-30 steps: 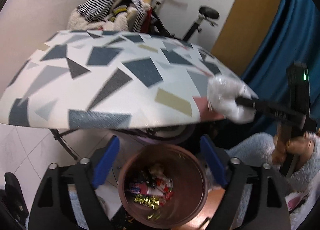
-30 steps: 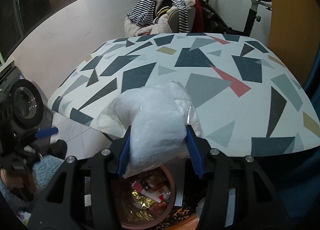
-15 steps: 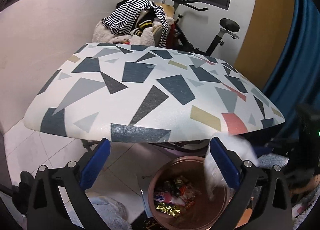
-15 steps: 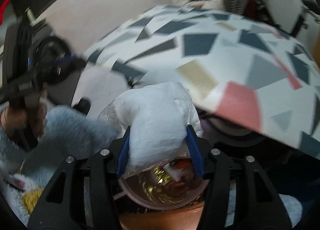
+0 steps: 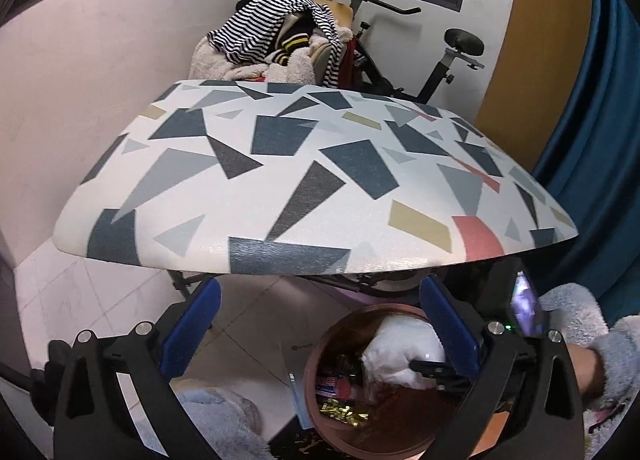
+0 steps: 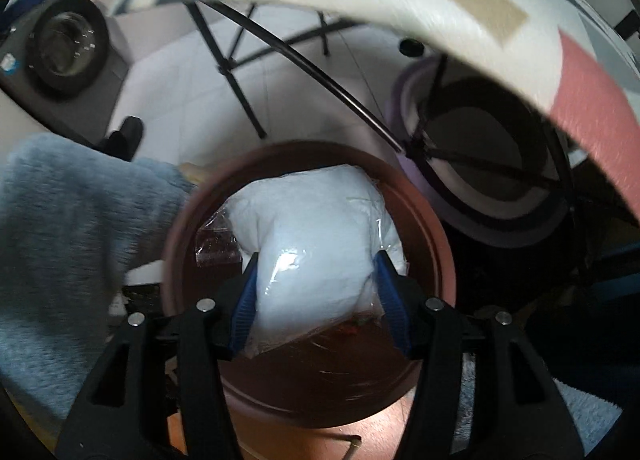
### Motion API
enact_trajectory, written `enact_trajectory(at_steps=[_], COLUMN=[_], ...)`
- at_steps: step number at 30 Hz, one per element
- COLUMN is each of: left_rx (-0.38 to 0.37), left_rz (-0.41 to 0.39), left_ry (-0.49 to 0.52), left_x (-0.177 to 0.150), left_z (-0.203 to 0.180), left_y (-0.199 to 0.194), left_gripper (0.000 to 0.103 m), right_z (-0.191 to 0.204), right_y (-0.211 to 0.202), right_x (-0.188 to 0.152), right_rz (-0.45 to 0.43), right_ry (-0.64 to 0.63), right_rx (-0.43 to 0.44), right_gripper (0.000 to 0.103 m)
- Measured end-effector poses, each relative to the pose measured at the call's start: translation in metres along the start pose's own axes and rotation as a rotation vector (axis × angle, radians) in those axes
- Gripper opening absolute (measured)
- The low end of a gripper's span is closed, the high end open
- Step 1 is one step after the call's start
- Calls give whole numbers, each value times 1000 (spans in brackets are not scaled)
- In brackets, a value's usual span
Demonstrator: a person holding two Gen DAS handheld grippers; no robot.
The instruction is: Collect trash
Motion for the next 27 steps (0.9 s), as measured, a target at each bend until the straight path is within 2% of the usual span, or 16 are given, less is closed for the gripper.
enact_trajectory(at_steps=[3,5,8,11,16,21,24,27], left_rx=[13,11,4,8,29,42,59,77], left_rz=[9,3,-20,-51,-90,-97,-127,-172], left_ry=[3,1,19,47,88,85,92,100], left_x=[0,1,6,16,40,68,85,103], left_z=[-1,-2,-7,-13,-24,-32,-37,-42], left_y=[1,1,-2,-6,-13,-16,-23,-34], left_gripper=[97,97,97,97,97,97,97,97], right_z=[-6,-12,-22,-34,-57,-75,-85,-84], right_y=[0,-13,-41,-71,-126,-178,-215,-233], right_x=[-2,2,12,25,43,57,64,68], right_rz=[3,-35,-116,-189,-317,-428,-509,-544], right_ry=[15,31,71,113,165,204,219,217], right_rx=[-32,-27,-29,-46,-89,-119,-139,-152], right_gripper=[73,88,94,97,97,97,97,97])
Point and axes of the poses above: each gripper's, at about its wrist camera, not at the fingertips, and y roughly the way its jaws point, z to its left, x to its top, the point moved 3 cm from there along y, roughly the way its jaws point, and after that the axes turned 6 degrees about y, right-handed, at the moved point
